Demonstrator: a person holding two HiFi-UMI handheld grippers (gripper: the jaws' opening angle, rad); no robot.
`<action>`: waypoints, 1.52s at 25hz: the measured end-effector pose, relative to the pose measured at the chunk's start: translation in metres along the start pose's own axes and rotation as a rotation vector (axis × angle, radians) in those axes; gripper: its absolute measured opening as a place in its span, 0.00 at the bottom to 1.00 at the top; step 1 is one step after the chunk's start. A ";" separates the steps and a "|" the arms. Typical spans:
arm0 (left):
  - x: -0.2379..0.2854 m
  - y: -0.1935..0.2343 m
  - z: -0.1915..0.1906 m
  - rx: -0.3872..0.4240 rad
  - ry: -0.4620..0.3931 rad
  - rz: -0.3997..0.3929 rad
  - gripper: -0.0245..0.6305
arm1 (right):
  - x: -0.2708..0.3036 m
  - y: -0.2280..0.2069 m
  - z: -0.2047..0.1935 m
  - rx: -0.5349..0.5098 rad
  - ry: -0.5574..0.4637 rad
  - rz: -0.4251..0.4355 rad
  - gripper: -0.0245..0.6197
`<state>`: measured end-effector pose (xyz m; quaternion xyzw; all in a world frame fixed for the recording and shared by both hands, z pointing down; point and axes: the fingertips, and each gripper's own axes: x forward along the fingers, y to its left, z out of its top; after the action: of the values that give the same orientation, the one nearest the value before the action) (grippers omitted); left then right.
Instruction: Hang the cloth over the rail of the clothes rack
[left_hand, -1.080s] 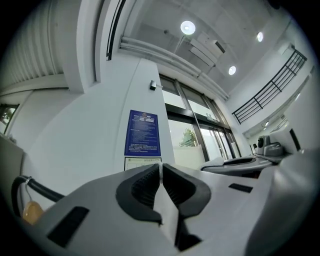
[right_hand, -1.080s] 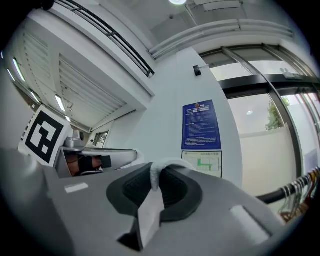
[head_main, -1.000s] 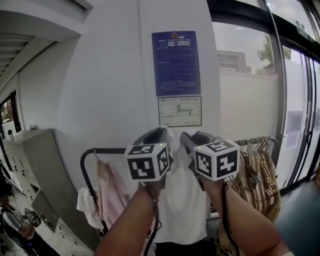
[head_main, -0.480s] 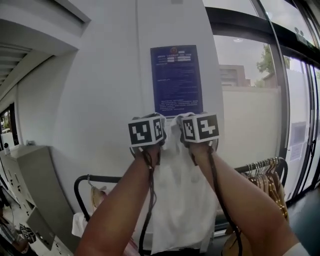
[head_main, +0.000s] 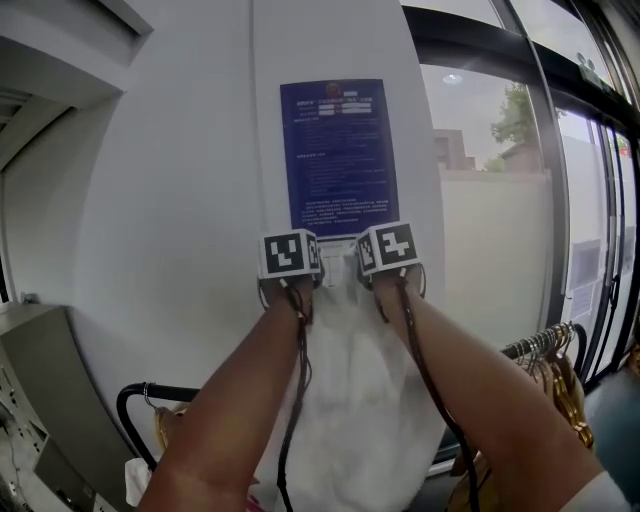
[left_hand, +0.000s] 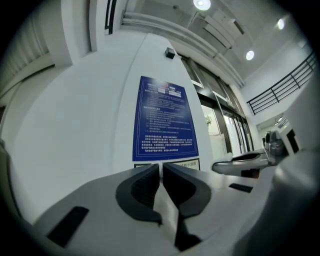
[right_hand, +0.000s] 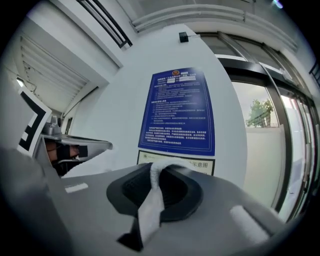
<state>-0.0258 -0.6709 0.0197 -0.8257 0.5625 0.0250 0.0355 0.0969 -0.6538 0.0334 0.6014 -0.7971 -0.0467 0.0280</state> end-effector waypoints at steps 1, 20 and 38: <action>0.008 0.002 -0.009 -0.008 0.024 0.001 0.07 | 0.008 -0.006 -0.008 0.004 0.024 -0.003 0.09; 0.059 0.013 -0.079 -0.070 0.191 -0.032 0.27 | 0.064 -0.009 -0.065 0.032 0.166 0.091 0.23; -0.005 -0.004 -0.004 0.000 0.035 -0.036 0.27 | 0.015 0.023 0.005 0.009 0.010 0.185 0.30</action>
<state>-0.0245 -0.6650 0.0248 -0.8360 0.5481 0.0099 0.0262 0.0703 -0.6613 0.0308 0.5253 -0.8494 -0.0373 0.0336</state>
